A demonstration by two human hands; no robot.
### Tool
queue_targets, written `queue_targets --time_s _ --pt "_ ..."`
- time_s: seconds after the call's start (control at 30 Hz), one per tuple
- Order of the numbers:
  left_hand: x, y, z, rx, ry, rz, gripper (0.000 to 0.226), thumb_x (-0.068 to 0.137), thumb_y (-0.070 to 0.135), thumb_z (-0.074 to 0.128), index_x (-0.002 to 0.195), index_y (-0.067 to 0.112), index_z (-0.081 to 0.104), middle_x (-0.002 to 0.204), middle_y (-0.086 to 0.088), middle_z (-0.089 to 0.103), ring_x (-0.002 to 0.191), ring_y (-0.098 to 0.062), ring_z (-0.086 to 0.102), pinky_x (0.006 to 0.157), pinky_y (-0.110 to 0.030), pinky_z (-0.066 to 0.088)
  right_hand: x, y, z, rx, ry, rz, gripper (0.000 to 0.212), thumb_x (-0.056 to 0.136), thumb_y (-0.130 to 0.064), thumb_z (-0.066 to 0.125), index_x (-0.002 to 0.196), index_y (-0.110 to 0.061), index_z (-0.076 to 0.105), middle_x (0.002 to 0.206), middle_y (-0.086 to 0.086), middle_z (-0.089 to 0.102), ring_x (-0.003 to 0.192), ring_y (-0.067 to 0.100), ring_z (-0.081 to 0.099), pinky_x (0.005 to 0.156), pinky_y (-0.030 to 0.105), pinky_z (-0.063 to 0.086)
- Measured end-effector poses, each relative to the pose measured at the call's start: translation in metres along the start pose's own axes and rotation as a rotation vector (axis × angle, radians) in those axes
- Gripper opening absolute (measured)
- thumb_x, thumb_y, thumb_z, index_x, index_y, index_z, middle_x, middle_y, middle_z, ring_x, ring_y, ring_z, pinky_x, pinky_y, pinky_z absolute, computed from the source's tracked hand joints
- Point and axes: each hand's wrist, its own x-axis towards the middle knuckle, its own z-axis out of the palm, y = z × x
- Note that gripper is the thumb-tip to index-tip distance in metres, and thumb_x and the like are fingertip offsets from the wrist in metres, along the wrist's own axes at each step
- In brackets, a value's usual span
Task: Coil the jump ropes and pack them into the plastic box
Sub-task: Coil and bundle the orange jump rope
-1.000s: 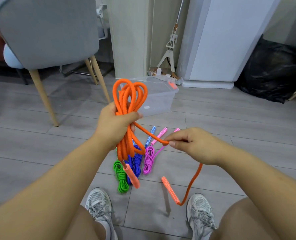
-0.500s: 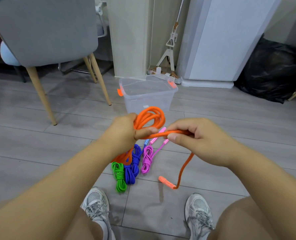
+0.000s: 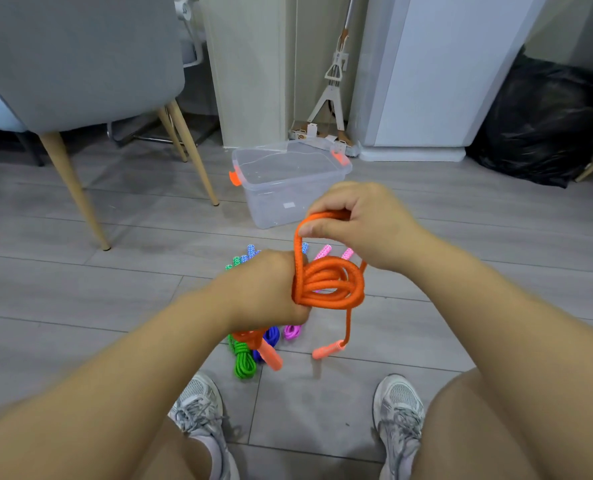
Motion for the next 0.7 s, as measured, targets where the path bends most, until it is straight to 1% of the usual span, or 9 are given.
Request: queue_targets --time_s 0.1,0.27,0.33,0.4,0.47,0.57,0.6,0.63,0.7 --pt "-0.003 0.001 -0.001 -0.068 0.110 0.004 0.037 0.065 0.017 0.071 0.090 0.021 0.044 0.066 0.009 0.053 0.062 -0.009 0.050 0.051 -0.017 0.036 0.004 0.012 -0.001 0.100 0.031 0.115 0.017 0.072 -0.029 0.077 0.068 -0.015 0.068 0.065 -0.001 0.062 0.060 0.002 0.050 0.059 0.015 0.040" --pt "-0.008 0.003 -0.005 -0.310 0.287 0.054 0.062 0.062 0.012 0.071 0.109 0.025 0.033 0.087 0.006 0.064 0.060 -0.009 0.057 0.059 -0.024 0.044 0.003 0.022 0.002 0.200 -0.050 0.227 0.033 0.078 -0.033 0.071 0.078 0.000 0.071 0.074 0.023 0.064 0.063 0.011 0.051 0.061 0.024 0.042" --pt "-0.008 0.002 -0.004 -0.347 0.295 0.083 0.074 0.060 0.014 0.070 0.121 0.025 0.031 0.099 0.013 0.052 0.051 -0.007 0.054 0.055 -0.016 0.040 0.002 0.024 0.005 0.250 -0.102 0.271 0.027 0.082 -0.030 0.068 0.077 -0.003 0.073 0.071 0.021 0.062 0.066 0.015 0.050 0.063 0.025 0.042" --pt "-0.007 0.002 -0.004 -0.355 0.301 0.102 0.086 0.059 0.013 0.071 0.134 0.025 0.031 0.103 0.016 0.044 0.051 -0.002 0.052 0.056 -0.006 0.035 -0.001 0.025 0.003 0.286 -0.176 0.308 0.021 0.085 -0.019 0.066 0.065 -0.019 0.074 0.073 0.019 0.061 0.069 0.020 0.047 0.064 0.029 0.040" --pt "-0.006 0.006 -0.005 -0.411 0.333 0.133 0.088 0.056 0.017 0.066 0.136 0.030 0.033 0.105 0.011 0.046 0.052 0.000 0.052 0.058 -0.005 0.036 -0.005 0.024 -0.002 0.284 -0.265 0.302 0.041 0.081 -0.004 0.062 0.050 -0.030 0.068 0.069 0.018 0.053 0.065 0.023 0.040 0.055 0.023 0.037" --pt "-0.003 0.007 -0.004 -0.554 0.437 0.113 0.081 0.057 0.018 0.064 0.131 0.038 0.038 0.109 -0.003 0.052 0.057 -0.013 0.058 0.060 -0.021 0.049 -0.009 0.022 0.000 0.316 -0.288 0.335 0.032 0.082 0.010 0.052 0.068 -0.013 0.069 0.052 0.005 0.046 0.048 0.012 0.035 0.040 0.015 0.030" --pt "-0.001 0.007 -0.004 -0.590 0.479 0.091 0.080 0.058 0.015 0.065 0.129 0.040 0.039 0.113 -0.005 0.053 0.066 -0.019 0.063 0.065 -0.028 0.054 -0.009 0.021 0.004 0.343 -0.298 0.360 0.021 0.087 0.006 0.052 0.077 -0.004 0.068 0.047 -0.002 0.047 0.042 0.009 0.033 0.039 0.015 0.029" --pt "0.001 0.005 -0.004 -0.619 0.521 0.072 0.078 0.059 0.013 0.066 0.128 0.040 0.043 0.117 -0.006 0.055 0.078 -0.019 0.066 0.071 -0.032 0.056 -0.009 0.020 0.009 0.371 -0.316 0.374 0.022 0.091 -0.004 0.054 0.076 -0.007 0.069 0.044 -0.007 0.047 0.040 0.008 0.031 0.039 0.017 0.028" --pt "0.005 0.005 -0.005 -0.720 0.589 0.037 0.065 0.059 0.011 0.068 0.117 0.037 0.054 0.114 -0.005 0.060 0.087 -0.009 0.066 0.074 -0.029 0.055 -0.010 0.017 0.019 0.347 -0.358 0.370 0.042 0.095 -0.023 0.050 0.058 -0.024 0.068 0.043 -0.008 0.049 0.040 0.008 0.032 0.043 0.020 0.029"
